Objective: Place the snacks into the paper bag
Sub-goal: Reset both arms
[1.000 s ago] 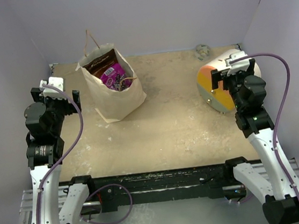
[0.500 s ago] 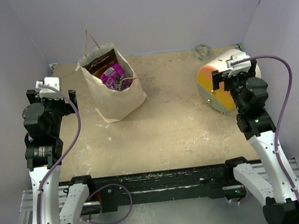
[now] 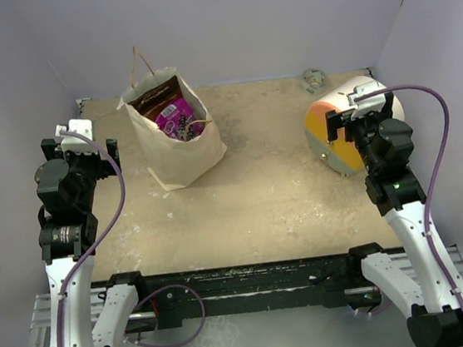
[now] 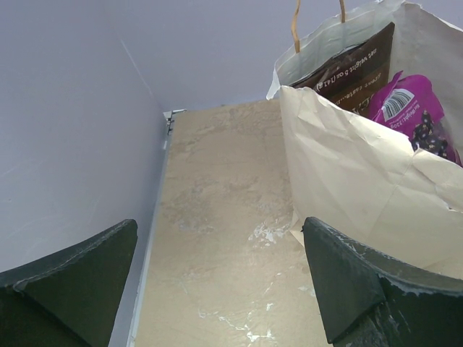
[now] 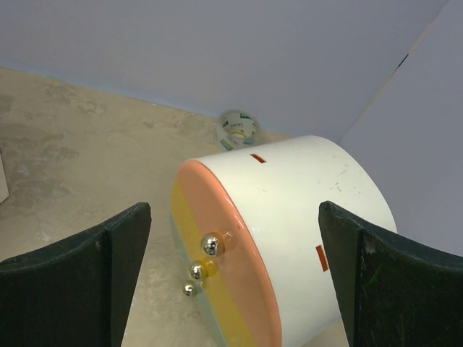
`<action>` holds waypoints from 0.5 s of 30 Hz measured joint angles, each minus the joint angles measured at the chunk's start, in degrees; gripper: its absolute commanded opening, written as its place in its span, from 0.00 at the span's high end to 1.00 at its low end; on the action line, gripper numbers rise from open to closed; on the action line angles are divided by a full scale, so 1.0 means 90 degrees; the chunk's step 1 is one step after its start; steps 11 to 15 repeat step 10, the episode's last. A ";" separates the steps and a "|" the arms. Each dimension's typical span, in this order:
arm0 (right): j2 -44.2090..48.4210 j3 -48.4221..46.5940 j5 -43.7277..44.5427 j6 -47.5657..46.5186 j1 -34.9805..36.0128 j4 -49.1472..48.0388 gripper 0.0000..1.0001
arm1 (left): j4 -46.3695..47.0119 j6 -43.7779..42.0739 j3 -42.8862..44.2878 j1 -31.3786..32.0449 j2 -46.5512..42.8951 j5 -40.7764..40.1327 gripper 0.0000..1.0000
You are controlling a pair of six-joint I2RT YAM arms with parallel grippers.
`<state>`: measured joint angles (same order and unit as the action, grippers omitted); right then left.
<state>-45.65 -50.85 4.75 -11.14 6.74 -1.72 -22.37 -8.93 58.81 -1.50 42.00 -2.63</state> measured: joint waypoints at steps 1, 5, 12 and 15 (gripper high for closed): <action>-0.0010 0.0000 -0.0002 0.0000 0.0000 0.0017 0.00 | 0.0000 0.0000 0.0000 0.0000 0.0000 0.0000 0.01; -0.0010 0.0000 -0.0005 0.0000 0.0000 0.0066 0.00 | 0.0002 -0.0002 0.0000 0.0000 0.0000 0.0000 0.01; -0.0010 0.0000 -0.0002 0.0000 0.0000 0.0083 0.00 | 0.0000 -0.0002 0.0000 0.0000 -0.0002 0.0000 0.01; -0.0010 0.0000 -0.0002 0.0000 0.0000 0.0083 0.00 | 0.0000 -0.0002 0.0000 0.0000 -0.0002 0.0000 0.01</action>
